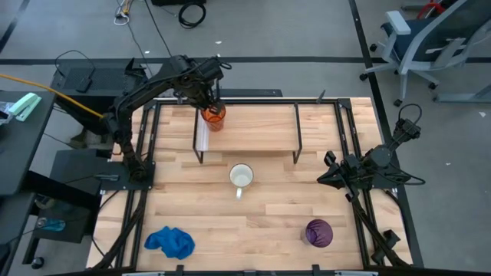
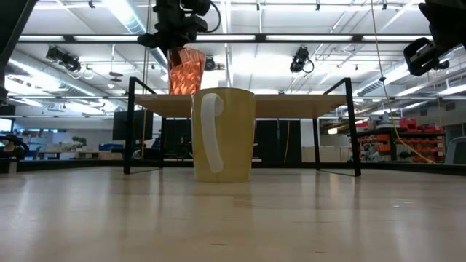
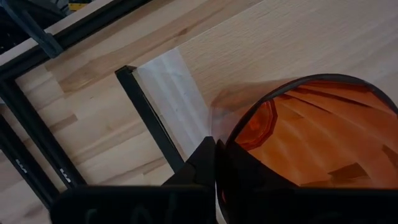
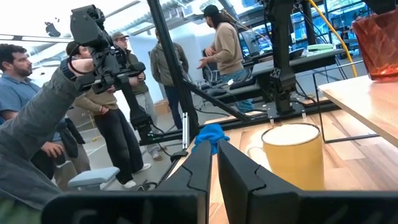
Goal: Stack small to large cups/mugs on shelf
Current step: Put the brown cup on the shelf
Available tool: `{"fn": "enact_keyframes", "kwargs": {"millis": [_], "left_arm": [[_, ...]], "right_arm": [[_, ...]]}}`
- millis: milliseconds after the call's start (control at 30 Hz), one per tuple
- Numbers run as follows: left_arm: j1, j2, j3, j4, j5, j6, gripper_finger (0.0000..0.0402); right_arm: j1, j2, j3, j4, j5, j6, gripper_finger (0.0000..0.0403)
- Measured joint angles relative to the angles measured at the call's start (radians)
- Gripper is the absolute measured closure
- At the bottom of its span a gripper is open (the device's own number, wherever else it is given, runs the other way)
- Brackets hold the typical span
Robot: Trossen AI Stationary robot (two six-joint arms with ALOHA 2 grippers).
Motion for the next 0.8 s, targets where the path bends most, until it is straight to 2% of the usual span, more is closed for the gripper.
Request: {"fn": "enact_keyframes", "kwargs": {"millis": [567,800], "left_arm": [[-0.021,0.013,0.000,0.002,-0.006,0.017,0.0389],[-0.021,0.012,0.000,0.000,-0.006,0.021,0.0361]], "right_arm": [[0.000,0.000,0.000,-0.001,0.000,0.000,0.0369],[0.000,0.000,0.000,-0.006,0.000,0.000,0.0369]]}}
